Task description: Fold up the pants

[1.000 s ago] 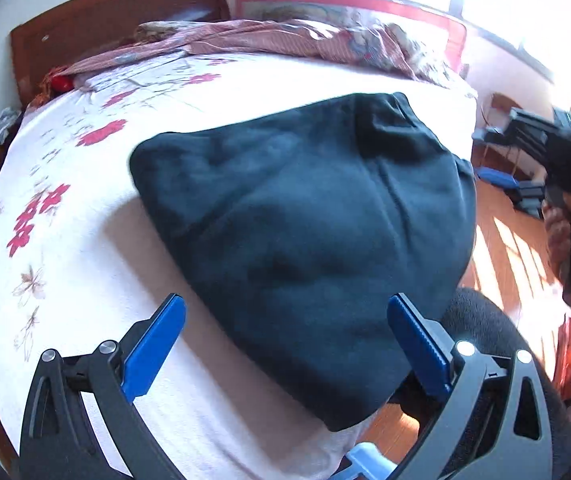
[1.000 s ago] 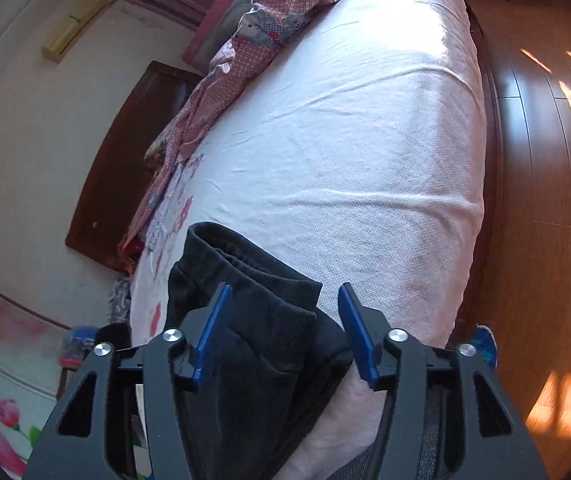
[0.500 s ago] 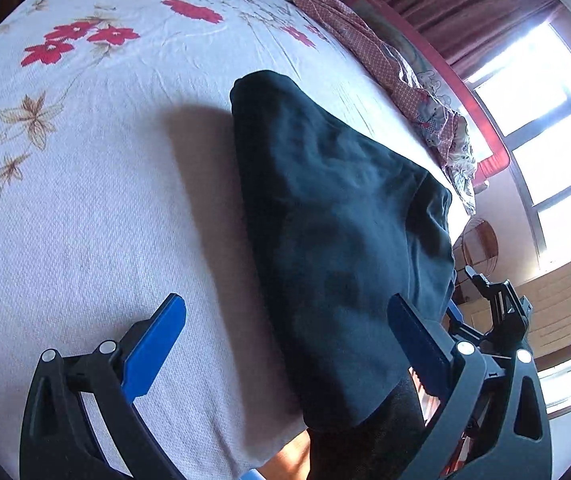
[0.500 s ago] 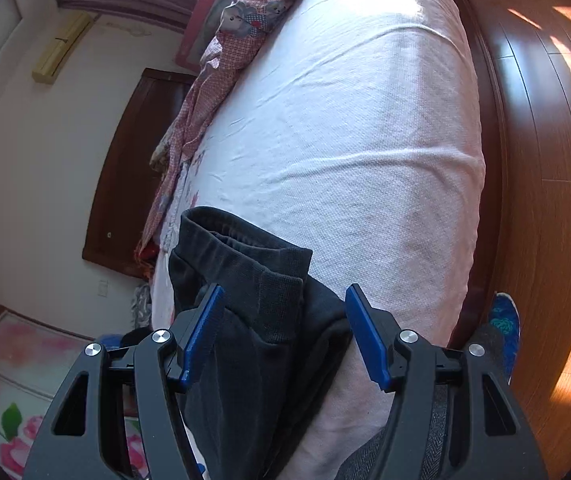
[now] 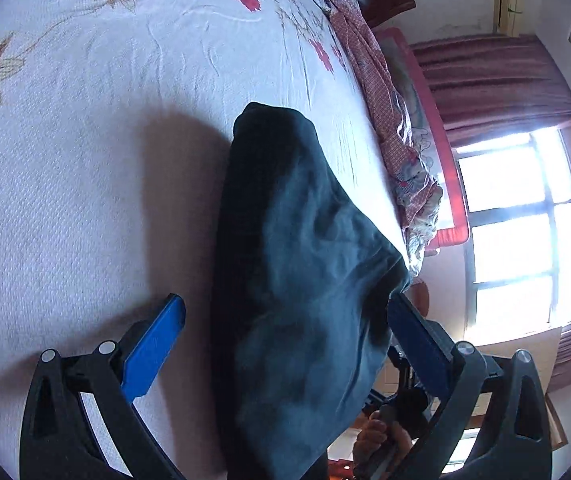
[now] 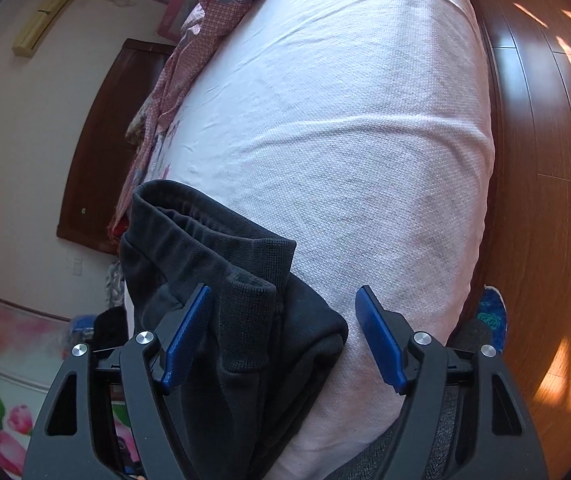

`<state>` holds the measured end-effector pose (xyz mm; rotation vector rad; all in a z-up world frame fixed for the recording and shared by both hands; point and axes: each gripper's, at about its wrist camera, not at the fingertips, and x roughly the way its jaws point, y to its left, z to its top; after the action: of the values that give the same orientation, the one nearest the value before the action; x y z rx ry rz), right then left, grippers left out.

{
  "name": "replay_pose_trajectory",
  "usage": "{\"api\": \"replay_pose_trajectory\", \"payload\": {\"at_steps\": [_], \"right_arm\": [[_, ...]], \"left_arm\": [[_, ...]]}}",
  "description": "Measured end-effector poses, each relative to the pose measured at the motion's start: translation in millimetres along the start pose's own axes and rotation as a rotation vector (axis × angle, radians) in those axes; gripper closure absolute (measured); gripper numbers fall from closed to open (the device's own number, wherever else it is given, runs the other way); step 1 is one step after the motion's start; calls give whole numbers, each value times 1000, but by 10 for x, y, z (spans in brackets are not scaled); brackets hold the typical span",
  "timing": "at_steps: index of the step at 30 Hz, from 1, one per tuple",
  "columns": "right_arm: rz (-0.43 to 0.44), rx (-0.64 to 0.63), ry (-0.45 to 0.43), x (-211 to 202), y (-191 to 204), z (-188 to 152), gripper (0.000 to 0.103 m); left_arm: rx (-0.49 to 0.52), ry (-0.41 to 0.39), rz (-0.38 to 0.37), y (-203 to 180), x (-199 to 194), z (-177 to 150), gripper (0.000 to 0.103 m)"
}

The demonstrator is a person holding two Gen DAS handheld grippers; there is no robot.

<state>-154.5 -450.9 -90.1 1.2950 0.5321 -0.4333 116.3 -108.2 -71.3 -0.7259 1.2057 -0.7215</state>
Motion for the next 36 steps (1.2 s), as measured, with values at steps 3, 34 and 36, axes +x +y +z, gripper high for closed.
{"api": "replay_pose_trajectory", "payload": {"at_steps": [3,34,36], "right_arm": [[-2,0,3,2,6,8,30],[136,172,24,-308,-499,-117,22],[155,152,37,-281,-458,-161,22]], "left_arm": [[-33,26,-45,2,112,40,2],[109,203,108,-193,421,-118,75],[95,212,110,-211,427,-98,75]]}}
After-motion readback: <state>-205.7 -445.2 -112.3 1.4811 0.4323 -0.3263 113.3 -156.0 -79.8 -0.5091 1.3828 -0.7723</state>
